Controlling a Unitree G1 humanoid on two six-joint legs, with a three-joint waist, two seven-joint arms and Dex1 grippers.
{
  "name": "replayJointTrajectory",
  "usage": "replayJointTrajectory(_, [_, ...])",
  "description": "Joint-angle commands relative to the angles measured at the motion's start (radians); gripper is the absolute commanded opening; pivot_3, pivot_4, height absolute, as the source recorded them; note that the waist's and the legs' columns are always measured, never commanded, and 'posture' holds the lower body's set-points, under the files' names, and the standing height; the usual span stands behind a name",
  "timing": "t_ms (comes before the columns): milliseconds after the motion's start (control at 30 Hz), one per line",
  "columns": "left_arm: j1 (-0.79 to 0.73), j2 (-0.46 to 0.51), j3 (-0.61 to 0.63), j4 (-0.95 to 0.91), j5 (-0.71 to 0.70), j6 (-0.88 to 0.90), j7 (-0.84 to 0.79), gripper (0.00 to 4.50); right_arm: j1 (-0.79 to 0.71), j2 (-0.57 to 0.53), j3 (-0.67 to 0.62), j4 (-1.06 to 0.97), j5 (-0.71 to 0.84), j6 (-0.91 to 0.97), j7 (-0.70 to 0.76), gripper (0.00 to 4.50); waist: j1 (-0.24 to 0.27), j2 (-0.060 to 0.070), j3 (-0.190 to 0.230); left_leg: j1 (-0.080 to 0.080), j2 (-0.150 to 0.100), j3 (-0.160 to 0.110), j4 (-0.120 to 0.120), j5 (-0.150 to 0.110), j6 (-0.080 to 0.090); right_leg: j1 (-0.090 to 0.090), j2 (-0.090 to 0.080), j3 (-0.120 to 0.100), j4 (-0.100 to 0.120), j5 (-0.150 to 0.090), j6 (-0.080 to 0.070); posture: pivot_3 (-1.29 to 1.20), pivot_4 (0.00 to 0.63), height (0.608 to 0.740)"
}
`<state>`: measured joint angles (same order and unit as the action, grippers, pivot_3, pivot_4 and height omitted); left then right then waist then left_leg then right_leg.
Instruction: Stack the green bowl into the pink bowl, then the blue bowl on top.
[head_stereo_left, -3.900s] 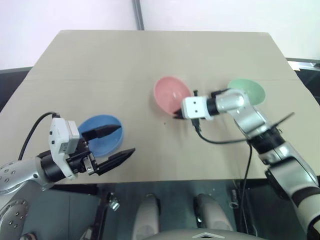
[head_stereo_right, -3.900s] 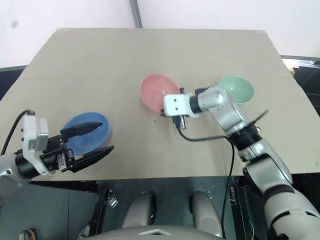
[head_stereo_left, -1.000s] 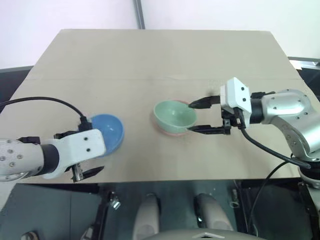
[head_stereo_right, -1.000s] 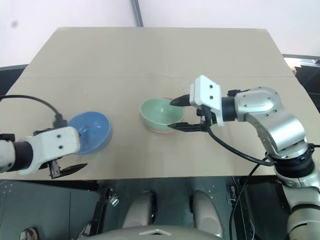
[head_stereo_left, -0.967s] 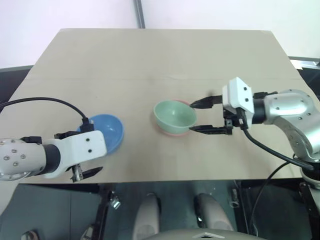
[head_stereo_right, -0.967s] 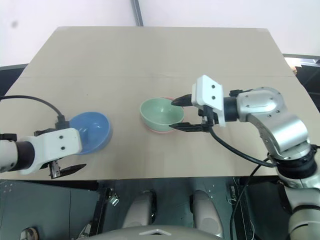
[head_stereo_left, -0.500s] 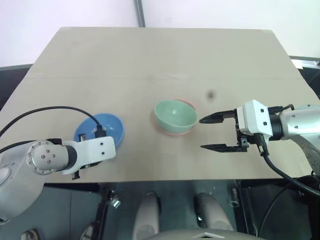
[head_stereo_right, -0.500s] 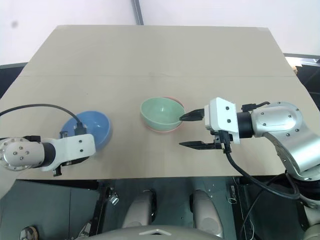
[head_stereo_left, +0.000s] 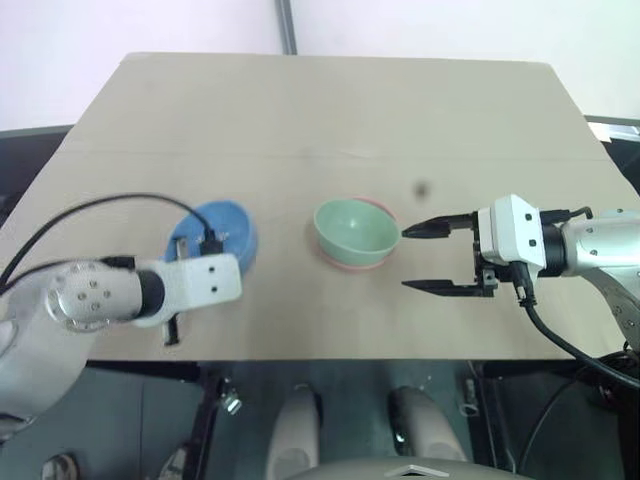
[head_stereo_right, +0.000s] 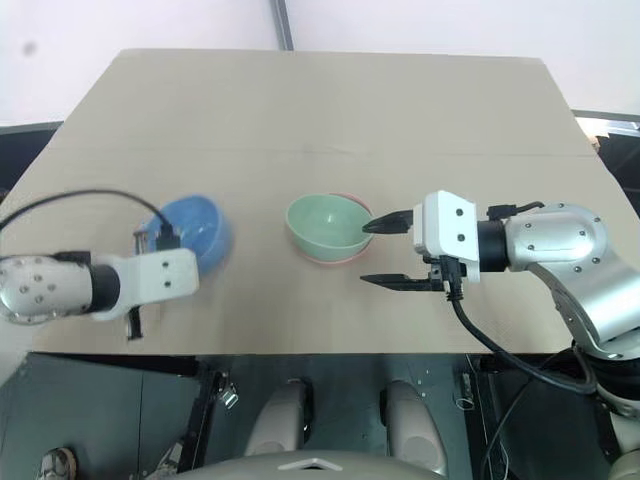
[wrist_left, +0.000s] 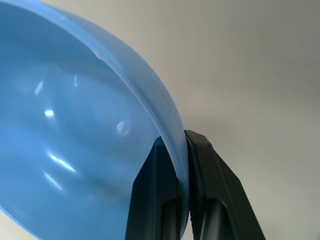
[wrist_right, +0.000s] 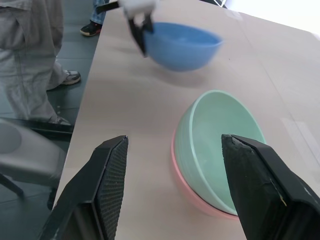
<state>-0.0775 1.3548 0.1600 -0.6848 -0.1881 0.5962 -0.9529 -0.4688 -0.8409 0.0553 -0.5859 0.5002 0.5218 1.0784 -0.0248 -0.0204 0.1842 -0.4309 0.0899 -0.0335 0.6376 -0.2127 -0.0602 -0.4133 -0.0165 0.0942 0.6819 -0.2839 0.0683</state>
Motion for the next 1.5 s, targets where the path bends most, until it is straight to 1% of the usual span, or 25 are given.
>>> replayJointTrajectory(33, [-0.228, 0.004, -0.044, 0.039, -0.071, -0.084, -0.096, 0.05, -0.007, -0.013, -0.044, -0.011, 0.002, -0.012, -0.020, 3.29, 0.006, 0.000, 0.000, 0.000, 0.000, 0.000, 0.000, 0.000, 0.000, 0.000, 0.000, 0.000, 0.000, 0.000, 0.000, 0.00, 0.150, 0.740])
replayJointTrajectory(100, [-0.374, -0.029, -0.137, 0.100, -0.068, -0.122, -0.161, 0.05, -0.004, -0.020, -0.051, -0.008, -0.005, -0.013, -0.030, 3.29, 0.010, 0.001, 0.000, 0.001, 0.000, 0.000, 0.000, 0.000, 0.000, 0.001, 0.000, 0.000, 0.000, 0.000, 0.000, 0.00, 0.150, 0.740])
replayJointTrajectory(200, [-0.589, -0.110, -0.278, 0.210, -0.037, -0.183, -0.274, 0.05, 0.012, -0.034, -0.069, -0.013, -0.010, -0.010, -0.046, 3.29, 0.011, 0.001, 0.000, 0.001, 0.000, 0.000, 0.000, 0.000, 0.000, 0.001, 0.001, 0.000, 0.001, 0.000, 0.000, 0.00, 0.150, 0.740])
replayJointTrajectory(300, [-0.744, -0.195, -0.393, 0.318, 0.003, -0.241, -0.388, 0.05, 0.036, -0.048, -0.088, -0.032, -0.009, -0.003, -0.063, 3.29, 0.013, 0.001, 0.000, 0.000, 0.000, -0.001, 0.002, 0.000, 0.000, 0.001, 0.001, -0.001, 0.002, 0.000, 0.000, 0.00, 0.150, 0.740])
replayJointTrajectory(367, [-0.824, -0.263, -0.462, 0.393, 0.039, -0.298, -0.450, 0.05, 0.052, -0.053, -0.099, -0.047, -0.008, 0.005, -0.082, 3.29, 0.011, 0.001, 0.000, -0.001, 0.000, -0.001, 0.003, 0.000, 0.000, 0.001, 0.001, 0.000, 0.002, 0.000, 0.000, 0.00, 0.150, 0.740])
replayJointTrajectory(500, [-0.954, -0.406, -0.575, 0.589, 0.147, -0.464, -0.521, 0.05, 0.097, -0.061, -0.126, -0.096, -0.004, 0.029, -0.128, 3.29, 0.014, 0.001, 0.000, -0.001, -0.001, -0.002, 0.006, 0.000, 0.000, 0.002, 0.001, -0.001, 0.003, 0.000, 0.000, 0.00, 0.150, 0.740])
replayJointTrajectory(600, [-1.002, -0.459, -0.600, 0.687, 0.166, -0.562, -0.584, 0.05, 0.123, -0.069, -0.143, -0.124, 0.001, 0.044, -0.150, 3.29, 0.006, 0.001, 0.000, -0.001, 0.000, -0.002, 0.007, 0.000, 0.000, 0.002, 0.001, 0.000, 0.006, 0.000, 0.000, 0.00, 0.150, 0.740])
replayJointTrajectory(700, [-1.033, -0.492, -0.608, 0.751, 0.177, -0.637, -0.636, 0.05, 0.141, -0.076, -0.156, -0.139, 0.002, 0.051, -0.164, 3.29, 0.006, 0.001, 0.000, 0.000, 0.000, -0.003, 0.008, 0.000, 0.000, 0.002, 0.001, -0.001, 0.008, 0.000, 0.000, 0.00, 0.150, 0.740])
replayJointTrajectory(767, [-1.046, -0.511, -0.612, 0.787, 0.177, -0.689, -0.656, 0.81, 0.151, -0.078, -0.163, -0.147, 0.001, 0.056, -0.176, 3.29, 0.007, 0.001, 0.000, 0.000, 0.000, -0.003, 0.011, 0.000, 0.000, 0.002, 0.001, 0.000, 0.011, 0.000, 0.000, 0.00, 0.150, 0.740])
replayJointTrajectory(800, [-1.051, -0.521, -0.612, 0.800, 0.177, -0.715, -0.660, 0.91, 0.155, -0.077, -0.166, -0.152, 0.003, 0.061, -0.183, 3.29, 0.008, 0.001, 0.000, 0.000, -0.001, -0.003, 0.011, 0.000, 0.000, 0.002, 0.001, 0.000, 0.011, 0.000, 0.000, 0.00, 0.150, 0.740])
replayJointTrajectory(833, [-1.052, -0.532, -0.606, 0.808, 0.176, -0.732, -0.661, 1.26, 0.158, -0.076, -0.168, -0.157, 0.006, 0.066, -0.189, 3.29, 0.009, 0.001, 0.000, 0.000, -0.001, -0.003, 0.012, 0.000, 0.000, 0.002, 0.001, 0.000, 0.012, 0.000, 0.001, 0.00, 0.150, 0.740])
replayJointTrajectory(867, [-1.055, -0.546, -0.595, 0.810, 0.169, -0.733, -0.661, 1.84, 0.162, -0.077, -0.169, -0.162, 0.007, 0.068, -0.194, 3.29, 0.009, 0.001, 0.000, 0.000, -0.001, -0.003, 0.013, 0.000, 0.000, 0.002, 0.001, 0.000, 0.012, 0.000, 0.001, 0.00, 0.150, 0.740])
replayJointTrajectory(900, [-1.058, -0.553, -0.579, 0.809, 0.161, -0.733, -0.658, 2.14, 0.166, -0.077, -0.171, -0.166, 0.010, 0.073, -0.199, 3.29, 0.009, 0.001, 0.000, 0.000, -0.001, -0.003, 0.013, 0.000, 0.000, 0.002, 0.001, 0.000, 0.013, 0.000, 0.001, 0.00, 0.150, 0.740])
replayJointTrajectory(967, [-1.063, -0.550, -0.553, 0.798, 0.137, -0.707, -0.659, 2.14, 0.172, -0.079, -0.174, -0.173, 0.016, 0.079, -0.206, 3.29, 0.009, 0.001, 0.000, 0.000, -0.001, -0.003, 0.014, 0.000, 0.000, 0.002, 0.001, -0.001, 0.013, 0.000, 0.001, 0.00, 0.150, 0.740])
replayJointTrajectory(1033, [-1.071, -0.529, -0.518, 0.775, 0.109, -0.611, -0.661, 2.14, 0.179, -0.080, -0.178, -0.177, 0.023, 0.085, -0.211, 3.29, 0.007, 0.001, 0.000, 0.000, -0.001, -0.003, 0.014, 0.000, 0.000, 0.002, 0.001, -0.001, 0.013, 0.000, 0.001, 0.00, 0.150, 0.740])
replayJointTrajectory(1133, [-1.052, -0.463, -0.420, 0.750, 0.071, -0.423, -0.619, 2.14, 0.190, -0.077, -0.172, -0.171, 0.027, 0.093, -0.216, 3.29, -0.001, 0.001, 0.000, 0.000, 0.000, -0.003, 0.013, 0.000, 0.000, 0.002, 0.002, 0.000, 0.013, 0.000, 0.001, 0.00, 0.150, 0.740])
replayJointTrajectory(1200, [-0.998, -0.421, -0.345, 0.717, 0.053, -0.298, -0.551, 2.14, 0.194, -0.069, -0.167, -0.162, 0.035, 0.100, -0.221, 3.29, -0.007, 0.001, 0.000, 0.000, 0.000, -0.004, 0.013, 0.000, 0.000, 0.002, 0.002, -0.001, 0.013, 0.000, 0.001, 0.00, 0.150, 0.740])
replayJointTrajectory(1267, [-0.891, -0.421, -0.220, 0.668, -0.016, -0.214, -0.458, 2.14, 0.198, -0.063, -0.161, -0.147, 0.035, 0.104, -0.225, 3.29, -0.017, 0.002, -0.001, 0.000, 0.000, -0.004, 0.013, 0.000, 0.000, 0.002, 0.001, 0.000, 0.013, -0.001, 0.001, 0.00, 0.150, 0.740])
replayJointTrajectory(1333, [-0.717, -0.420, -0.062, 0.573, -0.086, -0.160, -0.385, 2.14, 0.202, -0.051, -0.165, -0.122, 0.070, 0.127, -0.219, 3.29, -0.020, 0.002, -0.001, 0.001, 0.000, -0.003, 0.013, 0.000, 0.000, 0.003, 0.001, 0.000, 0.014, -0.001, 0.001, 0.00, 0.150, 0.740])
replayJointTrajectory(1400, [-0.537, -0.468, 0.106, 0.453, -0.143, -0.085, -0.271, 2.14, 0.219, -0.048, -0.169, -0.095, 0.087, 0.137, -0.210, 3.29, -0.022, 0.002, -0.001, 0.002, 0.000, -0.003, 0.013, 0.000, 0.000, 0.003, 0.001, 0.000, 0.014, -0.001, 0.001, 0.00, 0.150, 0.740])
replayJointTrajectory(1467, [-0.330, -0.502, 0.213, 0.325, -0.142, -0.098, -0.208, 2.14, 0.237, -0.039, -0.186, -0.065, 0.109, 0.161, -0.223, 3.29, -0.018, 0.000, -0.001, 0.001, 0.000, -0.004, 0.014, 0.000, 0.000, 0.003, 0.001, -0.001, 0.015, -0.001, 0.001, 0.00, 0.150, 0.740])
replayJointTrajectory(1500, [-0.235, -0.535, 0.259, 0.262, -0.140, -0.141, -0.182, 2.14, 0.245, -0.044, -0.194, -0.055, 0.115, 0.170, -0.221, 3.29, -0.016, 0.000, -0.001, 0.001, 0.000, -0.004, 0.013, 0.000, 0.000, 0.003, 0.001, -0.001, 0.014, -0.001, 0.001, 0.00, 0.150, 0.740])
